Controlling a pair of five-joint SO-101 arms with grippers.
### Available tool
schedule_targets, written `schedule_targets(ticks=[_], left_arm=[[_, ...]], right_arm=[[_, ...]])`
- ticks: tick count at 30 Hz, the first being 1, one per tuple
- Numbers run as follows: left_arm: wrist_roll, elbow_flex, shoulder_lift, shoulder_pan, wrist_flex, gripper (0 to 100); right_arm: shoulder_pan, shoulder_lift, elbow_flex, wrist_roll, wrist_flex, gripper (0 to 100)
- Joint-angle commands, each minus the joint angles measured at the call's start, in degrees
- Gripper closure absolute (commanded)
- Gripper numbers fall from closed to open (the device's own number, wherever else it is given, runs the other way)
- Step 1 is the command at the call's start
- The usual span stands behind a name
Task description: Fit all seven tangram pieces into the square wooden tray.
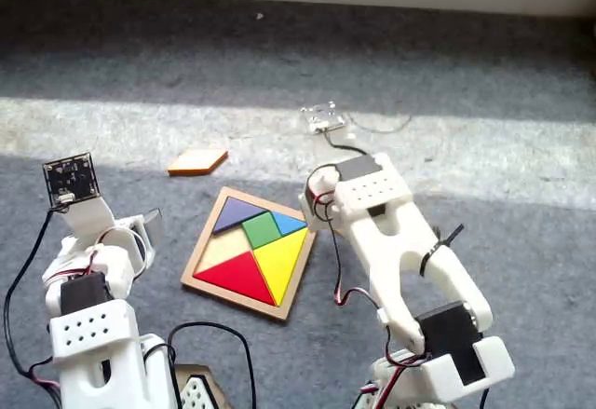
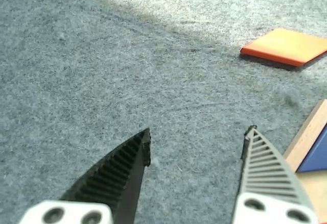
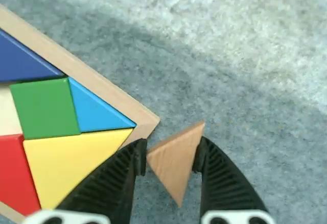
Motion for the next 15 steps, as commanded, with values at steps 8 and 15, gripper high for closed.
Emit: schedule_targets(ticks=[8,15], left_arm=[[-0.4,-0.6,-0.5,-0.4,-1.0,71],[-0.4,-0.6,-0.5,-0.5,-1.0,71]], right_arm=[[-5.6,-2.8,0.5,4.1,0.0,90.7],[-8.0,-2.5,0.5,-0.6,-0.1,90.7]])
